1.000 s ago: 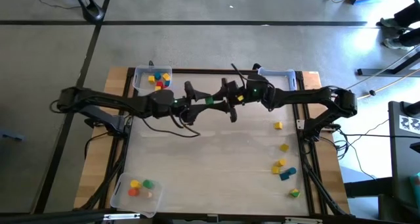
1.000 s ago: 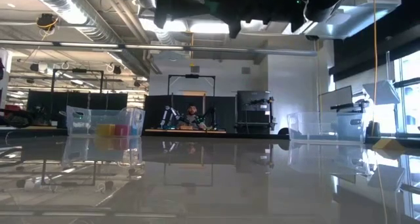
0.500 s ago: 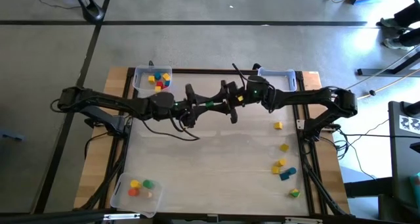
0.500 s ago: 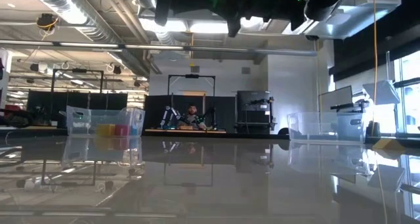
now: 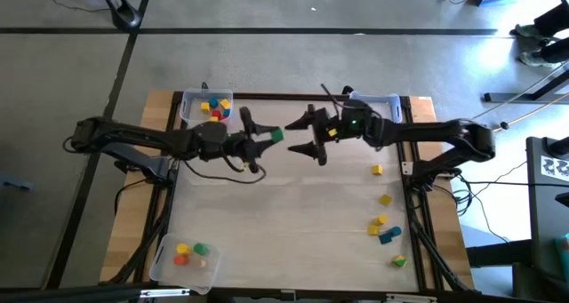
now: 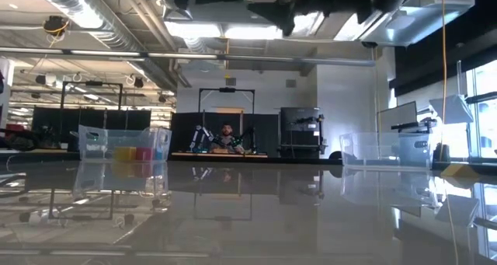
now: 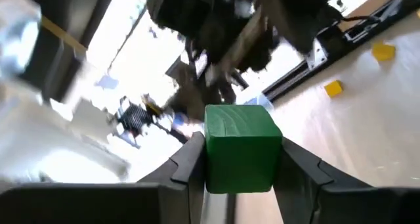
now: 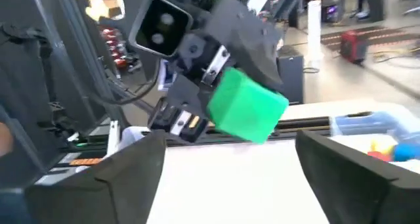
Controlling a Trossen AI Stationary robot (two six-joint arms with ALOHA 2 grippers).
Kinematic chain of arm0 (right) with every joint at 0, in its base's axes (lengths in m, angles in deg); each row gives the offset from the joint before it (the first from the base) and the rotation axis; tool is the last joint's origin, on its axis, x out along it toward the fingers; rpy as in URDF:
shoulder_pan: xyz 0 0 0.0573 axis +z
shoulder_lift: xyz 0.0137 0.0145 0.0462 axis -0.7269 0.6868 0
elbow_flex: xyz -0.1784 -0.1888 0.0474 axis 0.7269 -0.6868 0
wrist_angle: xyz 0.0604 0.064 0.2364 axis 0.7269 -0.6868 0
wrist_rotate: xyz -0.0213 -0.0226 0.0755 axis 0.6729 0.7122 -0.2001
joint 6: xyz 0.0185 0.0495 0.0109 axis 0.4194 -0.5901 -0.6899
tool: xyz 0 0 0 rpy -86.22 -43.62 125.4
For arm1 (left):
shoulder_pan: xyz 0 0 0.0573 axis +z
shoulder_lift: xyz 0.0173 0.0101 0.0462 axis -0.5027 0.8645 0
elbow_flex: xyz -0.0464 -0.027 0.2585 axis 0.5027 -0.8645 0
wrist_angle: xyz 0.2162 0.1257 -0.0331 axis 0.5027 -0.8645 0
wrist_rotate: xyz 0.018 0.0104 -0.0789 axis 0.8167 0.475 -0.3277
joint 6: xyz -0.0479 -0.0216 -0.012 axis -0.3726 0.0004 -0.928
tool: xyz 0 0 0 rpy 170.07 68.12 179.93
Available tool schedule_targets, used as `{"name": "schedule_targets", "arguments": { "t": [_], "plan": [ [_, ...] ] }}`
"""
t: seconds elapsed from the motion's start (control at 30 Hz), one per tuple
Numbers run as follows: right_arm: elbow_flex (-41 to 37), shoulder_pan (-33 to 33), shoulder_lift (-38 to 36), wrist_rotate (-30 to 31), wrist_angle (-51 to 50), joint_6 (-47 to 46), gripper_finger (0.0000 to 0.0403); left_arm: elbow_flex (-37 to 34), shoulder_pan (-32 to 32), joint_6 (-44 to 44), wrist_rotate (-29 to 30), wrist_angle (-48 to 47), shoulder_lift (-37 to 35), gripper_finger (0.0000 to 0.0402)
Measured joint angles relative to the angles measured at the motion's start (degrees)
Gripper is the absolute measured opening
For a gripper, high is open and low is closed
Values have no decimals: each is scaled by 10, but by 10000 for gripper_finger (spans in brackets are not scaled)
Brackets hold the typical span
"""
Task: Sort blocks by size
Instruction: Put the right green cube block into the top left transparent bin
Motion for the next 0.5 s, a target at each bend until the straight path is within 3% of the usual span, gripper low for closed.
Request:
{"name": "schedule_targets", "arguments": {
  "t": [0.23, 0.33, 0.5],
  "plan": [
    [0, -14, -65, 121, -113, 34, 368, 1, 76, -175, 106, -159, -73, 122],
    [0, -12, -67, 164, -134, 38, 366, 0, 138, -255, 114, -237, -88, 122],
    [0, -12, -59, 172, -166, 42, 365, 0, 253, -367, 115, -342, -88, 123]
  ]
}}
